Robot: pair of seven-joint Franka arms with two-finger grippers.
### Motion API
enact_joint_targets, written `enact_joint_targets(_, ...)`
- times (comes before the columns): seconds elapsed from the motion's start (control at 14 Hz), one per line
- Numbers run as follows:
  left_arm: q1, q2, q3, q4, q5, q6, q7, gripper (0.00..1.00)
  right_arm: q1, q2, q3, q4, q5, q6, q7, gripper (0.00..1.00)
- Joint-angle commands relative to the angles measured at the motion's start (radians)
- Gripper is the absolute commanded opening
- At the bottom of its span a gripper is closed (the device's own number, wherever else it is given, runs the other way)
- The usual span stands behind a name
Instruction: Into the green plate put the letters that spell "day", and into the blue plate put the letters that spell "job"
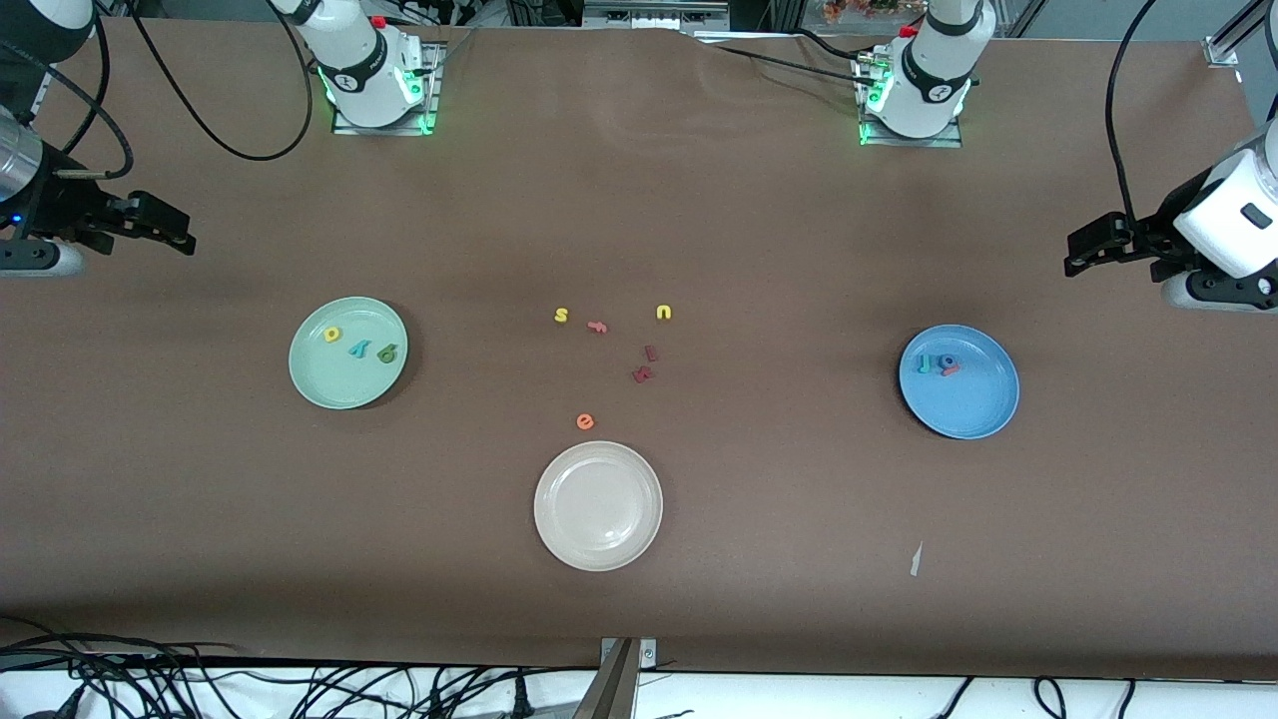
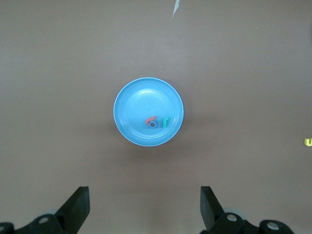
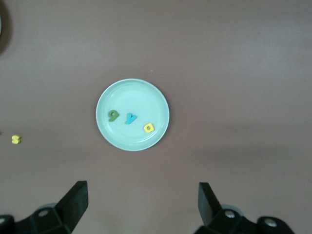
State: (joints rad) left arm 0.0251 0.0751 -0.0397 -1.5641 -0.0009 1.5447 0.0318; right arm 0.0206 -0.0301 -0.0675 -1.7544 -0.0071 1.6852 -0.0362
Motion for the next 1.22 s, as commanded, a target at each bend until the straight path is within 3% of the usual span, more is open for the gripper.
enact_joint_targets(0.0,0.004,0.002,-0.002,0.018,-0.007,-0.025,0.031,1.0,-0.011,0.022,-0.023,0.015,0.012,0.027,-0.01,1.0)
enact_joint_targets(1.15,-0.01,0.005,-0.005,0.016,-0.007,-0.038,0.03,1.0,-0.002,0.045,-0.011,0.053,0.025,0.013,0.002,1.0)
